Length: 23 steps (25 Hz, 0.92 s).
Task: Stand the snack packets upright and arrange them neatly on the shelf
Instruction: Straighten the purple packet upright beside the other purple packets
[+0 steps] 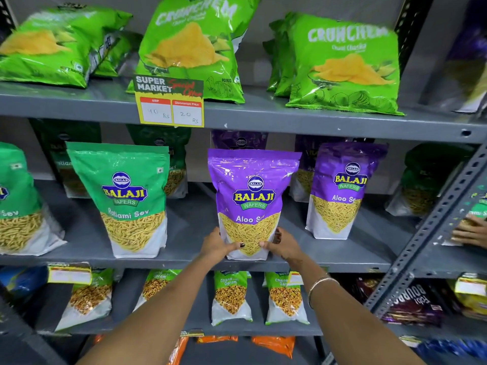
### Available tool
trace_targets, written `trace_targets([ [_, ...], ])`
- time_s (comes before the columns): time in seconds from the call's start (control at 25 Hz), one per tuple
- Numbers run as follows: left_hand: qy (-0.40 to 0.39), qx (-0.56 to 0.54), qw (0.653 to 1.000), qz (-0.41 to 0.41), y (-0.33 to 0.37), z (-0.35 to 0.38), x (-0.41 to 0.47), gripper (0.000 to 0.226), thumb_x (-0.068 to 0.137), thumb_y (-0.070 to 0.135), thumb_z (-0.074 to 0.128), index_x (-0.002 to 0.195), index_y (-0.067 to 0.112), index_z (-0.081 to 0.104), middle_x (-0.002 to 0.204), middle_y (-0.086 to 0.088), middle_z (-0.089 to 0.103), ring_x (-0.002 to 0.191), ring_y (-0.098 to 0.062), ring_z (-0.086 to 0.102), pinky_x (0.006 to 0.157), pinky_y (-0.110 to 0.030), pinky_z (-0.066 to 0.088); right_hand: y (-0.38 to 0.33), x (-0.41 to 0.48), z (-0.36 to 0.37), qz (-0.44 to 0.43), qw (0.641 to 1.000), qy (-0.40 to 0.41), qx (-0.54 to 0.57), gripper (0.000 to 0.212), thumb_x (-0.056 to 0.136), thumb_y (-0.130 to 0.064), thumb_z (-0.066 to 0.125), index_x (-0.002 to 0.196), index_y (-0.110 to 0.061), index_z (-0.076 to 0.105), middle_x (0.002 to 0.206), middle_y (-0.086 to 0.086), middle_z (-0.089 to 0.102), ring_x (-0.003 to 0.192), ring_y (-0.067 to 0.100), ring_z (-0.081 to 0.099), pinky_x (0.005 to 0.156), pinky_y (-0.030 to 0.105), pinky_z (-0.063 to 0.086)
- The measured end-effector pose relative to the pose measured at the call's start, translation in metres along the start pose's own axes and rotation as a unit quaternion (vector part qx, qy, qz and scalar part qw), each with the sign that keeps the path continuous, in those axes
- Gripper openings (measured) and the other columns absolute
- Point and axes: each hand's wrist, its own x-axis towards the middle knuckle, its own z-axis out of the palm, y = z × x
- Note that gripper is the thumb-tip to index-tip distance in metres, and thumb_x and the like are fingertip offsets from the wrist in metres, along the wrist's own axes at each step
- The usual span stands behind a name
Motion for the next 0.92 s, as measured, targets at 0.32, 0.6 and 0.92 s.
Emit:
trace_targets([
  [0.32,0.304,0.216,0.845,0.384,0.009,0.024,-0.029,0.075,0.074,0.058,0.047,0.127,0.007,0.035,0.140,-0.014,0.029,0.130,-0.031,0.028,0.102,-0.046,0.023,0.001,-0.015,-0.054,0.030,0.973,0.223,-0.052,0.072,0.073,-0.018,0.075,0.130,0.003,0.036,0.127,0.018,0.052,0.115,0.031,0.052,0.092,0.036,0.043],
  [0.6,0.102,0.205,0.889,0.396,0.092,0.133,-0.005,0.068,0.080,0.041,0.051,0.138,0.008,0.035,0.144,-0.012,0.042,0.133,-0.025,0.037,0.109,-0.033,0.030,0.010,0.003,-0.170,0.019,0.930,0.339,-0.140,0.079,0.066,-0.022,0.080,0.127,0.004,0.038,0.129,0.029,0.046,0.125,0.041,0.040,0.105,0.044,0.033],
  [0.92,-0.062,-0.145,0.987,0.040,0.129,0.215,0.065,0.047,0.069,-0.003,0.074,0.107,0.003,0.048,0.114,-0.022,0.059,0.105,-0.027,0.056,0.076,-0.022,0.047,0.034,0.044,-0.241,0.027,0.996,0.053,0.065,0.040,0.070,0.017,0.067,0.089,-0.012,0.046,0.098,0.012,0.061,0.066,0.008,0.058,0.047,0.009,0.051],
])
